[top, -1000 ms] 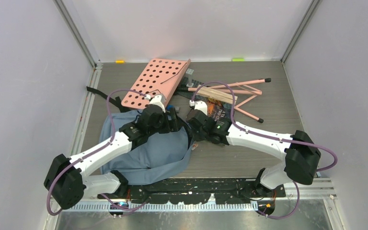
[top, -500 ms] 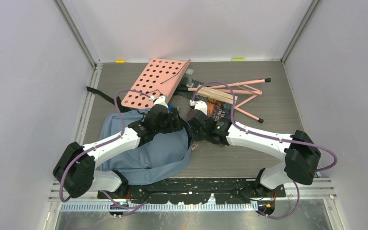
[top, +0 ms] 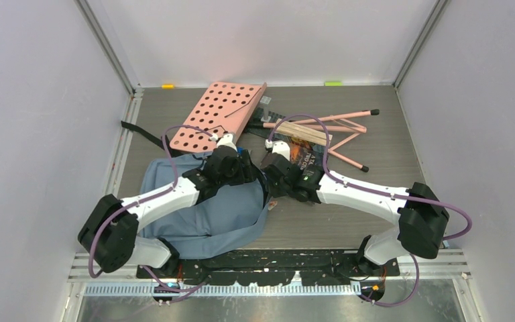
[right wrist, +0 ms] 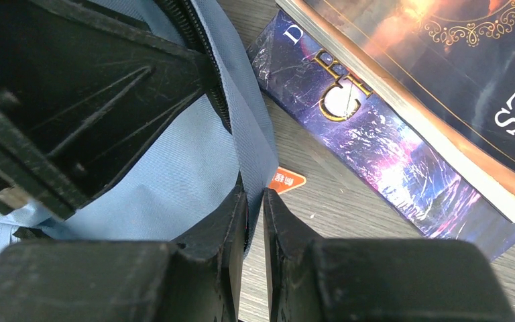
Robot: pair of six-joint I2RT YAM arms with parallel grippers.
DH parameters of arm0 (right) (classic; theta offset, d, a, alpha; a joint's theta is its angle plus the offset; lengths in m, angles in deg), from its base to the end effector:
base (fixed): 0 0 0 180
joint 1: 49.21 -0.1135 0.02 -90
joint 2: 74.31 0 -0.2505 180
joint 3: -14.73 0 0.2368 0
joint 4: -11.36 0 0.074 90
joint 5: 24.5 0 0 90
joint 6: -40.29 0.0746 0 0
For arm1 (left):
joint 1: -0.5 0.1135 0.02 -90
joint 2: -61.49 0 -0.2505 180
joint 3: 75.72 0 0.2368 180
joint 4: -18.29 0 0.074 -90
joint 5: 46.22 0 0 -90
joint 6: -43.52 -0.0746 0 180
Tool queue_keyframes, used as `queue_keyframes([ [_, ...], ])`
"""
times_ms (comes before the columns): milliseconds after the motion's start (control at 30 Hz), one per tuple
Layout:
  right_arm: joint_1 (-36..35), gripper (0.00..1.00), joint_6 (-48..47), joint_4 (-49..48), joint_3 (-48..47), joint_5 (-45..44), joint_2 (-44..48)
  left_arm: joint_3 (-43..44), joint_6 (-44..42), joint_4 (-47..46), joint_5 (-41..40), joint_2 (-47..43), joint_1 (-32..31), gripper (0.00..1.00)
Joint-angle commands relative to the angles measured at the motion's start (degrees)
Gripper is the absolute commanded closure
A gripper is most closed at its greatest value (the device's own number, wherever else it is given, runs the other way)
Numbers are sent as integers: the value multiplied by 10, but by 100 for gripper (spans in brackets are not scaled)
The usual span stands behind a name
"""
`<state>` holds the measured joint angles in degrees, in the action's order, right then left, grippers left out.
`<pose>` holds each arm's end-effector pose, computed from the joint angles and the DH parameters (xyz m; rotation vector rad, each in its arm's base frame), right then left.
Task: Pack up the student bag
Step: Unzip the student bag at the center of the board.
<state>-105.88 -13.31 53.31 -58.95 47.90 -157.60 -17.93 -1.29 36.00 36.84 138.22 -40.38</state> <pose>0.1916 0.2503 0.2091 -0.3000 2.4274 0.3579 0.2367 -0.1930 0.1921 -0.1561 2.2902 -0.6850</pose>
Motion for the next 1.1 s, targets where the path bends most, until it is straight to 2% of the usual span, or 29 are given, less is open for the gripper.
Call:
queue_keyframes([
  [0, 0, 79, 10, -20, 1, 2, 4, 21, 1, -51, 6, 20, -2, 46],
  [233, 0, 79, 10, -21, 2, -1, 4, 11, -2, -50, -12, 3, -2, 92],
  [300, 0, 80, 10, -21, 3, -2, 3, 8, -4, -43, -17, -12, -2, 100],
  [533, 0, 80, 5, -8, 1, -21, 5, -12, -10, 12, -21, -102, 1, 100],
  [733, 0, 79, -5, 12, -10, -35, 9, 15, -51, 118, -5, -195, 14, 100],
  [800, 0, 74, -9, 16, -18, -36, 11, 34, -82, 157, 23, -207, 30, 100],
  [933, 0, 55, -21, 40, -49, -35, 13, 76, -135, 240, 123, -197, 89, 100],
  [967, 0, 48, -25, 52, -60, -34, 16, 84, -145, 248, 148, -193, 105, 100],
  [1067, -1, 40, -29, 62, -68, -23, 35, 104, -173, 268, 223, -174, 151, 100],
])
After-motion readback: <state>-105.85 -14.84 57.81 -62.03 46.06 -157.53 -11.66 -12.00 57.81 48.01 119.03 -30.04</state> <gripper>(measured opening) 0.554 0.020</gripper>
